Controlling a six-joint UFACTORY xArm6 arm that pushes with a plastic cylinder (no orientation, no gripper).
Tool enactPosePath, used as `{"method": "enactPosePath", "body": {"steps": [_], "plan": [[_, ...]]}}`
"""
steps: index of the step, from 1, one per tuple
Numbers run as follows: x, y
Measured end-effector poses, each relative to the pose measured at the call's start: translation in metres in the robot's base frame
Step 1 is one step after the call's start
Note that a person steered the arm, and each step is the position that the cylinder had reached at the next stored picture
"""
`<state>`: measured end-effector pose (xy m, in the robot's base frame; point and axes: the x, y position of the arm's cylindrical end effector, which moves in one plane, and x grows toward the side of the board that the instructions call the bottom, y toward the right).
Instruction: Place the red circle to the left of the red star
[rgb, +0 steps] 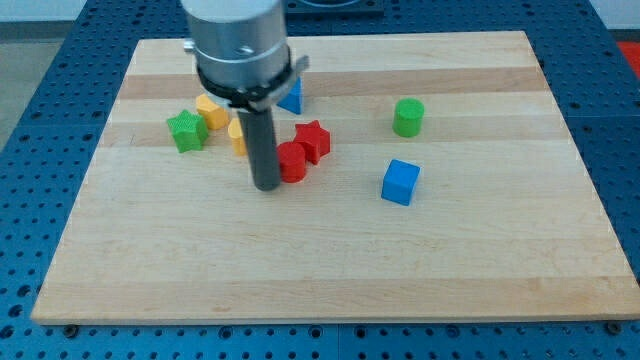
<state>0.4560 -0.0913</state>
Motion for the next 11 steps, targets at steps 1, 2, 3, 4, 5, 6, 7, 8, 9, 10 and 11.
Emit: {"method": "enactPosePath", "body": {"steps": [1,2,3,4,5,6,7,8,9,10,11], "plan": [[-0.016,-0.020],[0.046,0.002],[0.082,0.053],[0.039,0.089],[0.032,0.084],[0.027,0.073],[0.026,0.064],[0.003,0.028],[0.003,0.023],[0.002,0.019],[-0.001,0.018]]}}
